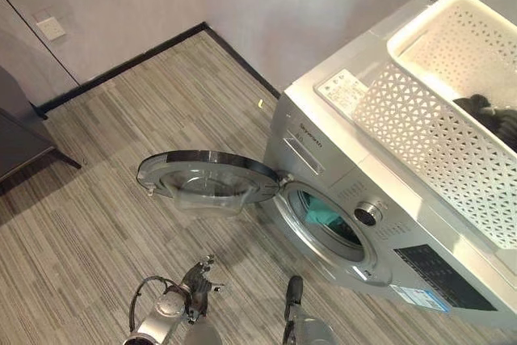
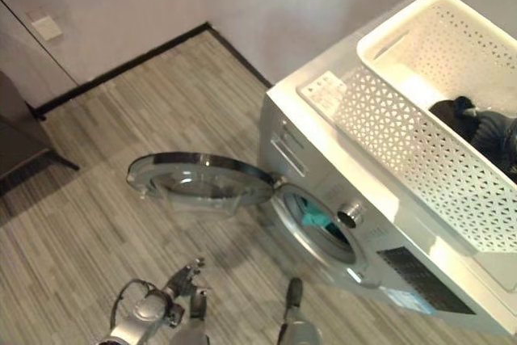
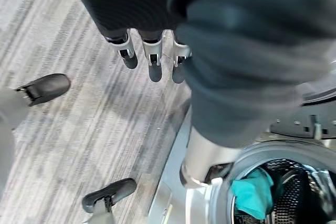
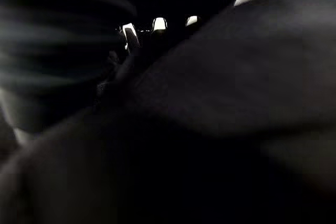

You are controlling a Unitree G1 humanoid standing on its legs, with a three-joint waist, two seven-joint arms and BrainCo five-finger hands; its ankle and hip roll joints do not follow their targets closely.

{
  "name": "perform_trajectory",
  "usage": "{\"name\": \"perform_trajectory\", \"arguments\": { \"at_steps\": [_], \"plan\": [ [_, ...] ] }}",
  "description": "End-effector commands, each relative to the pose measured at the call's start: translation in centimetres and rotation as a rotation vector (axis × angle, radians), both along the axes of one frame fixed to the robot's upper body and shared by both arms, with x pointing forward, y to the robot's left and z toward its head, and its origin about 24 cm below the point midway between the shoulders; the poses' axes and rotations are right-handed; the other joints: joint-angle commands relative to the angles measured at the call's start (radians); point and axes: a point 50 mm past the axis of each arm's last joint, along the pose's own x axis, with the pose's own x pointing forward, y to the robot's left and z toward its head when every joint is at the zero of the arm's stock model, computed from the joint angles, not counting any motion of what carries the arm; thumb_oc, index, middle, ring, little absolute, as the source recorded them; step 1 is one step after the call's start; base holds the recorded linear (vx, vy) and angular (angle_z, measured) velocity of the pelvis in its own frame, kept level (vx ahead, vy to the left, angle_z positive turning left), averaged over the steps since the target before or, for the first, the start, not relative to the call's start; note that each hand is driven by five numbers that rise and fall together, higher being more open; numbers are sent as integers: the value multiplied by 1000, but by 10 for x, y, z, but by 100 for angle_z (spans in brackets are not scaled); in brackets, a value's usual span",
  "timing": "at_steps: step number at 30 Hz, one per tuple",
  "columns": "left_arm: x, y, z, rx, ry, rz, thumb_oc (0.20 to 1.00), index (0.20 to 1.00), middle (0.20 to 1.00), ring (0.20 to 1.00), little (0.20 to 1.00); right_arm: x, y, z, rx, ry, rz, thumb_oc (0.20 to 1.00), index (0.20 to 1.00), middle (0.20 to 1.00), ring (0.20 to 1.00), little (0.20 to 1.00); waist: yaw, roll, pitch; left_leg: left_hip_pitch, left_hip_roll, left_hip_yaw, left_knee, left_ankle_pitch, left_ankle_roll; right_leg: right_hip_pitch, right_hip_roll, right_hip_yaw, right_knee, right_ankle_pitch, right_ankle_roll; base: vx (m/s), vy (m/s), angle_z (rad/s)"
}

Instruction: Grab the laundry basket,head to the washer,open it,put in the laundry and shut it.

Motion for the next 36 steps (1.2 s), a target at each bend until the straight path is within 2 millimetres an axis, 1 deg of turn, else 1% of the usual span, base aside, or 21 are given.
{"name": "perform_trajectory", "arguments": {
  "at_steps": [1,2,3,4,5,9,10,11,14,16,17,18,20,21,22,24,26,30,31,35,36],
  "plan": [
    [13,-14,7,-10,-45,-87,1000,1000,1000,1000,1000,-40,-47,-49,-107,271,-254,1000,1000,1000,1000,1000,1,35,34,-4,56,53,7,18,-1,-38,-32,74,18,-63,50,-9,-9,12],
    [12,-13,6,-8,-43,-85,1000,1000,1000,1000,1000,-43,-50,-51,-100,263,-271,1000,1000,1000,1000,1000,2,36,33,-5,54,53,7,17,0,-39,-33,75,17,-62,51,1,-18,10],
    [10,-14,5,-8,-33,-82,1000,1000,1000,1000,1000,-44,-51,-54,-85,253,-286,915,915,915,915,915,-1,42,31,-4,52,54,7,17,1,-39,-34,77,18,-62,51,7,-15,3],
    [9,-13,4,-3,-28,-81,1000,1000,1000,1000,1000,-46,-54,-56,-75,237,-303,319,319,319,319,319,0,42,29,-3,51,54,7,16,2,-39,-35,77,18,-62,50,0,0,0],
    [8,-12,2,-2,-20,-69,1000,1000,1000,1000,1000,-47,-57,-54,-55,184,-336,200,200,200,200,200,-1,46,27,-1,51,57,7,15,3,-39,-36,79,18,-61,50,0,0,0],
    [6,-10,-1,13,-5,-58,1000,1000,1000,1000,1000,-52,-64,-54,-10,83,-394,200,200,200,200,200,-2,56,24,9,48,62,7,12,5,-29,-35,82,20,-67,48,0,0,0],
    [5,-9,-2,16,1,-41,1000,1000,1000,1000,1000,-53,-67,-48,31,-6,-418,200,200,200,200,200,-6,63,20,17,50,69,7,11,2,-20,-34,80,19,-70,47,0,0,0],
    [6,-7,-4,32,7,-25,1000,1000,1000,1000,1000,-48,-66,-32,99,-192,-426,200,200,200,200,200,-12,69,16,38,56,76,7,5,-1,-1,-31,77,18,-76,45,34,-30,0],
    [8,-6,-5,48,5,-7,1000,1000,1000,1000,1000,-34,-56,-7,213,-426,-380,200,200,200,200,200,-16,69,11,66,66,88,9,-3,-2,20,-24,82,18,-85,44,0,0,0],
    [9,-6,-5,53,3,-4,1000,1000,1000,1000,1000,-21,-46,8,307,-558,-336,200,200,200,200,200,-14,58,9,83,77,87,21,-6,-2,29,-15,94,19,-87,42,-1,-23,-7],
    [10,-5,-4,56,-3,-2,1000,1000,1000,1000,1000,-17,-42,17,341,-611,-313,200,200,200,200,200,-11,50,8,85,84,75,33,-3,-3,31,-10,103,19,-88,41,-14,-25,-15],
    [12,-5,-3,48,-13,6,1000,1000,1000,1000,1000,-10,-35,38,419,-733,-277,200,200,200,200,200,-7,41,10,91,95,40,55,-13,-5,38,-1,121,24,-91,38,-20,1,-19],
    [13,-10,-4,40,-12,-5,1000,1000,1000,1000,1000,-10,-33,55,473,-835,-257,200,200,200,200,200,-12,41,0,115,94,37,40,-33,2,52,-6,122,35,-99,43,21,57,-14],
    [12,-12,-5,38,-5,-7,1000,1000,1000,1000,1000,-9,-33,57,496,-865,-260,200,200,200,200,200,-12,41,-8,129,88,39,32,-41,7,60,-9,123,39,-102,44,44,130,1],
    [11,-13,-6,42,-2,-11,1000,1000,1000,1000,1000,-5,-28,70,556,-936,-242,200,200,200,200,200,-9,37,-22,149,76,43,21,-44,14,65,-18,122,52,-100,48,31,121,2],
    [11,-11,-7,57,3,-12,1000,1000,1000,1000,1000,0,-21,82,616,-978,-210,200,200,200,200,200,-8,28,-34,165,67,50,16,-54,19,67,-25,128,59,-97,52,19,93,0],
    [9,-10,-10,61,14,-6,1000,1000,1000,1000,1000,6,-14,88,656,-993,-193,200,200,200,200,200,-6,23,-43,185,59,64,13,-64,22,74,-31,133,62,-98,56,25,61,-4],
    [6,-11,-14,74,33,1,1000,1000,1000,1000,1000,8,-7,111,759,-1111,-152,200,200,200,200,200,-6,18,-60,212,49,74,7,-75,26,91,-41,136,67,-98,65,20,50,-11],
    [6,-12,-14,73,33,1,1000,1000,1000,1000,1000,8,-7,112,759,-1112,-151,200,200,200,200,200,-6,18,-59,213,48,75,7,-75,27,91,-42,136,67,-98,65,20,48,-7],
    [10,-16,-10,65,-1,12,1000,1000,1000,1000,1000,-2,13,162,837,-1380,11,200,200,200,200,200,-12,25,-78,228,36,75,7,-91,35,96,-55,135,83,-102,72,17,59,-9],
    [12,-17,-8,60,-15,11,1000,1000,1000,1000,1000,-5,19,168,833,-1427,54,200,200,200,200,200,-13,24,-79,234,33,76,7,-96,38,98,-56,138,87,-105,74,14,55,-8]
  ]
}}
